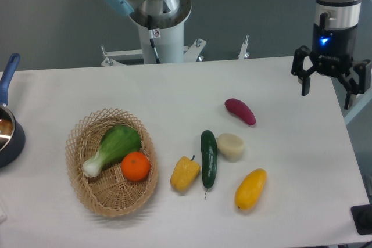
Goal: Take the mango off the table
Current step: 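Move the open gripper toward the yellow mango area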
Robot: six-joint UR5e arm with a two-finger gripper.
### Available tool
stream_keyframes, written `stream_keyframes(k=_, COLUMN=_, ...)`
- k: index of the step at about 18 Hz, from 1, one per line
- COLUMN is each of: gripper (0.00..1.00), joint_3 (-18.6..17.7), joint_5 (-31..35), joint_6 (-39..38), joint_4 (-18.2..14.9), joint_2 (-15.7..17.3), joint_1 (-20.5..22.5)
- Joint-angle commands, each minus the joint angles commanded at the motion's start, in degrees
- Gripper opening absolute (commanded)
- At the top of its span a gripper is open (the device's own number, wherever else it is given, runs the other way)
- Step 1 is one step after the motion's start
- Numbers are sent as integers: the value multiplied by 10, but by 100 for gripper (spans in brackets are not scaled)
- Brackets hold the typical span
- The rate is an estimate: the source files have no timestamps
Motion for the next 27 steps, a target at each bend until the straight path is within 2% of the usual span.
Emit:
stream_keyframes(k=12, gripper=100, joint_3=-11, joint_5=3, joint_6=-4, joint_4=8, joint_2=0, joint_1=-4)
stream_keyframes(k=18, gripper=100, joint_3=-4, joint_5=2, joint_6=-158, joint_4=9, joint_2=-3, joint_1=-17)
stream_keyframes(k=23, gripper=100, joint_3=-7, joint_5=3, joint_6=-244, joint_4=36, joint_2=-18, joint_1=-41)
stream_keyframes(k=27, gripper=100, joint_3=-14, joint_5=6, joint_6=-259, joint_4=37, joint_2=-25, joint_1=-56)
